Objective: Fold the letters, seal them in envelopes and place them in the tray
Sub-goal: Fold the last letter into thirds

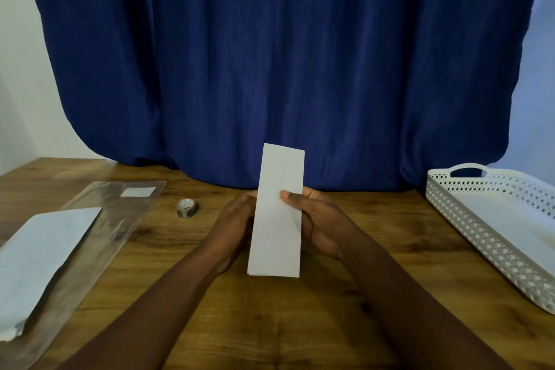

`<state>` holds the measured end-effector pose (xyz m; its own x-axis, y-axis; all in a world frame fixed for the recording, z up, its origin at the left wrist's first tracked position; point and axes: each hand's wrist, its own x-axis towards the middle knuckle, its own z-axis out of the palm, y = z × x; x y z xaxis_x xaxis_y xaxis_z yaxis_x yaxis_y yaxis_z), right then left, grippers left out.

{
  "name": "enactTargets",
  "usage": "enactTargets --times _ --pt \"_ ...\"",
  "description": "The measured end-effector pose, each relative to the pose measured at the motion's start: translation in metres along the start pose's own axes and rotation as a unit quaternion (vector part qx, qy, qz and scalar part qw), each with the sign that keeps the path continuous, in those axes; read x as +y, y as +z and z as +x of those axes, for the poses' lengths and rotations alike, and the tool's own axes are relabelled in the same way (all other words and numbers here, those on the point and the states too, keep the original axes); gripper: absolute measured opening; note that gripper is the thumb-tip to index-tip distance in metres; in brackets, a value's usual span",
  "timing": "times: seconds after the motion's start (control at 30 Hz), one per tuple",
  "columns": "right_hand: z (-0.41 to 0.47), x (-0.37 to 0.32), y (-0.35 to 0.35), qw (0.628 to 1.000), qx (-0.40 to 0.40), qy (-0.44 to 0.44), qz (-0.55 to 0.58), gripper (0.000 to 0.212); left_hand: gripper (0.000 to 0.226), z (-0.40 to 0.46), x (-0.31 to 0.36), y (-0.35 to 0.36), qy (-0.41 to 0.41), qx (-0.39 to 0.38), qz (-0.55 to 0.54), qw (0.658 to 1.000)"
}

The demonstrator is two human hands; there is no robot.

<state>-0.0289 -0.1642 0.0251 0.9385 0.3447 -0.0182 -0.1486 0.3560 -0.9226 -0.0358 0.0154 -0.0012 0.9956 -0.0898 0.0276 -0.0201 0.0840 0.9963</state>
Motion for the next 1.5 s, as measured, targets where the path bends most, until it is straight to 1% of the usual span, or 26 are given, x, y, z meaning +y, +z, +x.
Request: enactTargets --times 0.07,0.1,0.17,0.23,0.33,0.47,0.53,0.6,0.67,0.73,0.77,0.83,0.9,0.97,1.03,1.1,1.17,1.23,1.3,1.33,1.4,1.43,1.47,1.5 --pt "0.000 -0.001 0.000 1.000 0.016 -0.012 -0.007 0.032 0.049 -0.002 0.004 -0.003 -0.024 -0.035 -0.068 0.997" --pt "0.000 -0.001 0.000 0.999 0.024 -0.016 -0.018 0.031 0.054 -0.003 0.006 -0.004 -0.027 -0.056 -0.085 0.994" --pt "0.000 -0.001 0.000 0.999 0.035 -0.016 -0.029 0.029 0.058 -0.003 0.004 -0.004 -0.015 -0.084 -0.071 0.994" --pt "0.000 0.000 0.001 0.999 0.034 -0.008 -0.029 0.028 0.061 -0.003 0.002 -0.005 -0.009 -0.087 -0.039 0.995" --pt "-0.001 0.001 0.003 1.000 0.012 0.002 -0.019 0.026 0.057 -0.001 -0.003 -0.007 -0.016 -0.079 -0.019 0.997" --pt "-0.001 -0.005 0.002 1.000 -0.005 0.007 -0.021 0.025 0.055 0.001 -0.001 -0.011 -0.028 -0.067 -0.036 0.997" --pt "0.002 -0.008 -0.001 0.999 0.019 -0.018 -0.046 0.024 0.056 0.001 0.001 -0.014 -0.033 -0.061 -0.047 0.996" --pt "0.004 -0.010 -0.004 0.994 0.061 -0.047 -0.073 0.024 0.056 0.001 0.002 -0.015 -0.035 -0.052 -0.056 0.996" --pt "0.006 -0.009 -0.006 0.981 0.118 -0.077 -0.133 0.026 0.054 0.001 0.004 -0.014 -0.033 -0.037 -0.051 0.997" --pt "0.008 -0.006 -0.008 0.966 0.164 -0.094 -0.178 0.034 0.051 0.000 0.005 -0.013 -0.027 -0.026 -0.038 0.999" --pt "0.009 -0.005 -0.009 0.966 0.171 -0.084 -0.173 0.037 0.052 0.000 0.006 -0.012 -0.026 -0.029 -0.034 0.999" --pt "0.010 -0.003 -0.009 0.976 0.154 -0.046 -0.149 0.037 0.057 -0.001 0.006 -0.013 -0.034 -0.052 -0.024 0.998" --pt "0.010 -0.001 -0.010 0.979 0.138 -0.030 -0.149 0.029 0.055 -0.002 0.007 -0.014 -0.053 -0.097 -0.014 0.994" --pt "0.010 0.000 -0.013 0.975 0.147 -0.030 -0.165 0.020 0.048 -0.001 0.007 -0.015 -0.063 -0.124 0.000 0.990" --pt "0.011 0.000 -0.017 0.974 0.157 -0.021 -0.161 0.018 0.043 0.000 0.008 -0.018 -0.058 -0.119 0.032 0.991" --pt "0.012 -0.003 -0.020 0.979 0.156 -0.009 -0.134 0.021 0.040 0.002 0.009 -0.026 -0.023 -0.105 0.112 0.988" --pt "0.013 -0.006 -0.025 0.981 0.162 -0.007 -0.107 0.027 0.038 0.004 0.009 -0.034 0.022 -0.101 0.204 0.973" --pt "0.013 -0.007 -0.030 0.975 0.184 -0.012 -0.126 0.032 0.033 0.006 0.007 -0.038 0.062 -0.099 0.301 0.946" --pt "0.013 -0.005 -0.036 0.959 0.200 -0.020 -0.201 0.030 0.034 0.006 0.002 -0.040 0.109 -0.080 0.420 0.897" --pt "0.014 -0.002 -0.039 0.948 0.204 -0.028 -0.244 0.026 0.038 0.006 -0.001 -0.039 0.130 -0.055 0.471 0.871" --pt "0.018 0.005 -0.046 0.916 0.225 -0.053 -0.329 0.024 0.045 0.005 -0.006 -0.037 0.180 0.009 0.533 0.826" --pt "0.020 0.008 -0.050 0.894 0.242 -0.065 -0.370 0.025 0.047 0.004 -0.008 -0.036 0.204 0.036 0.547 0.811" --pt "0.021 0.011 -0.052 0.870 0.258 -0.073 -0.413 0.028 0.049 0.003 -0.010 -0.034 0.219 0.053 0.553 0.802" --pt "0.021 0.013 -0.054 0.841 0.271 -0.078 -0.462 0.032 0.050 0.002 -0.011 -0.032 0.225 0.060 0.553 0.800"
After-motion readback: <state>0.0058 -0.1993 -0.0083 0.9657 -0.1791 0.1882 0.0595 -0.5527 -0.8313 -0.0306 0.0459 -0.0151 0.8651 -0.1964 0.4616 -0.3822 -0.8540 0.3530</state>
